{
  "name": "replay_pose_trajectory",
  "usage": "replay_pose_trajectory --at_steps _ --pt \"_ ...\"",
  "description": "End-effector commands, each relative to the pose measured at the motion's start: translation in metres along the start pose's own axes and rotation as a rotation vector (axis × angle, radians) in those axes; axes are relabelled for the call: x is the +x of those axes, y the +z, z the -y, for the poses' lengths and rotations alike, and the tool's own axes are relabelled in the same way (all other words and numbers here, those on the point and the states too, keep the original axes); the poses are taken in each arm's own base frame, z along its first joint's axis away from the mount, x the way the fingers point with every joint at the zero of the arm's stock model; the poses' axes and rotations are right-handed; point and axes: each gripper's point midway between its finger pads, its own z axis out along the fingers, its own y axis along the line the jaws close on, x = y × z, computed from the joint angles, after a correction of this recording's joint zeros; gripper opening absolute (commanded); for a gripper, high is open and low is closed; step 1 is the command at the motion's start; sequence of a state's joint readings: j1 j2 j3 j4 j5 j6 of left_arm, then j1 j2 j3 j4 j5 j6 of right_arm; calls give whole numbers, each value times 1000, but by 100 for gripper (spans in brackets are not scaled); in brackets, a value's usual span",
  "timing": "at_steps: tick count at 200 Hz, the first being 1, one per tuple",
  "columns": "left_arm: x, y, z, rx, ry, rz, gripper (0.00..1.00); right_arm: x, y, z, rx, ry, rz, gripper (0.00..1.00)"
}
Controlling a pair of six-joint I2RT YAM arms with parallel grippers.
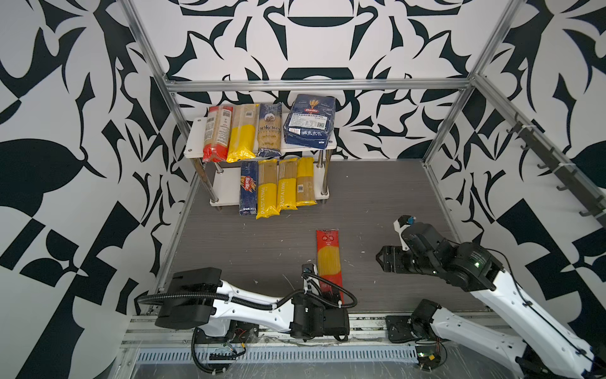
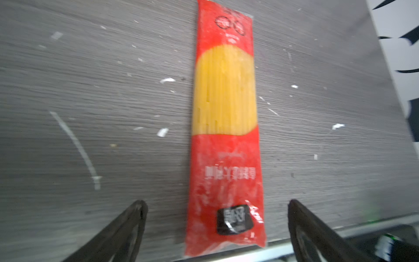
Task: Arrange pasta packages on shelves
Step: Move the pasta bag to the center of the table.
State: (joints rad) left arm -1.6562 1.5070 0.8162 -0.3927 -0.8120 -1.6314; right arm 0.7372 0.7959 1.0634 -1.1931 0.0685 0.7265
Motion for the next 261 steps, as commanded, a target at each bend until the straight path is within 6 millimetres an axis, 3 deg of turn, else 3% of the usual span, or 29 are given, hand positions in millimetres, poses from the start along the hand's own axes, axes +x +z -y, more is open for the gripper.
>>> replay_pose_trajectory --at_steps 1,37,97,131,199,218,244,261 --pt "17 13 1 39 -56 -31 99 4 -5 8 25 -24 0 81" --pt "29 21 -5 -58 13 -68 99 6 -9 10 23 -36 1 81" --pt "39 45 12 -81 112 -197 99 12 -6 15 35 -29 -10 81" --pt "56 61 -12 -150 72 -364 99 10 -9 17 39 -20 7 81" --pt "64 74 -25 -322 222 -539 99 4 -9 18 48 -19 32 82" --pt "77 74 -40 -397 267 -584 99 2 -10 17 48 -29 40 82" --pt "95 72 -71 -456 195 -607 94 1 -13 15 45 -36 34 82" --pt "103 70 -89 -498 160 -615 86 0 -15 13 41 -51 31 82"
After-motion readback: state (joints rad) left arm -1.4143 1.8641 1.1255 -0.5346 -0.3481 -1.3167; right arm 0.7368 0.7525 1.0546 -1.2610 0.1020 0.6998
